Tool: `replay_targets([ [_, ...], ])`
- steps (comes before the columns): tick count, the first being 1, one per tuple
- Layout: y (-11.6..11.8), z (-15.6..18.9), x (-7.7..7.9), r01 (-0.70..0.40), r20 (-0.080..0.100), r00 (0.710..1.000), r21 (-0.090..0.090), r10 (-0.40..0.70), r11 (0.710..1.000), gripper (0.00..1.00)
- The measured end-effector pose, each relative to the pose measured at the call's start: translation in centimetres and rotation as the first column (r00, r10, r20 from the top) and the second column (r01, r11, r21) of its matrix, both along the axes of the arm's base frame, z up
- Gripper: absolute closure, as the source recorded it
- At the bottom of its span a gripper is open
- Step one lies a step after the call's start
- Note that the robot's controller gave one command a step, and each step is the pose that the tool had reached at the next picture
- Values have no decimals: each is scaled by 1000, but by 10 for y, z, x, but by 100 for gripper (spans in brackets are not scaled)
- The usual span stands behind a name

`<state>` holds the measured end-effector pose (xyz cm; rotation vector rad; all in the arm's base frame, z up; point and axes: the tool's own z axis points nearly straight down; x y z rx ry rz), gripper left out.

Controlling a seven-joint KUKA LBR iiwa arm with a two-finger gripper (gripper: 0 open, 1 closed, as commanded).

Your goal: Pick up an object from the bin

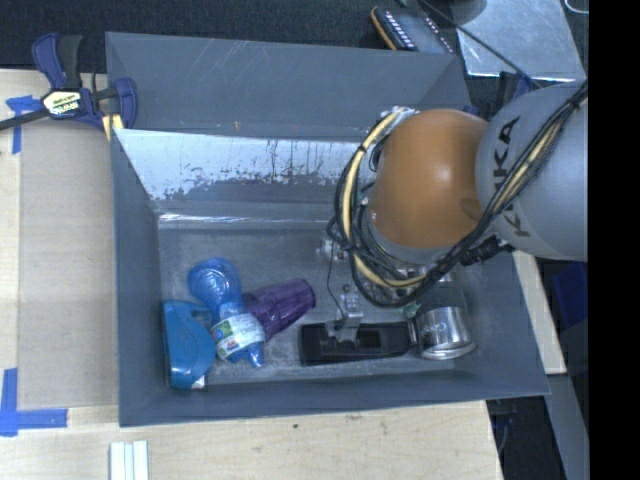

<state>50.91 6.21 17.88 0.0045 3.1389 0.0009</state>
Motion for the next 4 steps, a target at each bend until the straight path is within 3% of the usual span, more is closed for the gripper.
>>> replay_targets([
  [1,0,0,0,0,0,1000,0,0,1000,0],
  [2,26,-69,16,26,-2,1000,0,-26,1000,0],
  [3,24,-47,21,93,5,996,2,-93,996,0],
  [4,25,-101,12,59,-5,998,-1,-59,998,0],
])
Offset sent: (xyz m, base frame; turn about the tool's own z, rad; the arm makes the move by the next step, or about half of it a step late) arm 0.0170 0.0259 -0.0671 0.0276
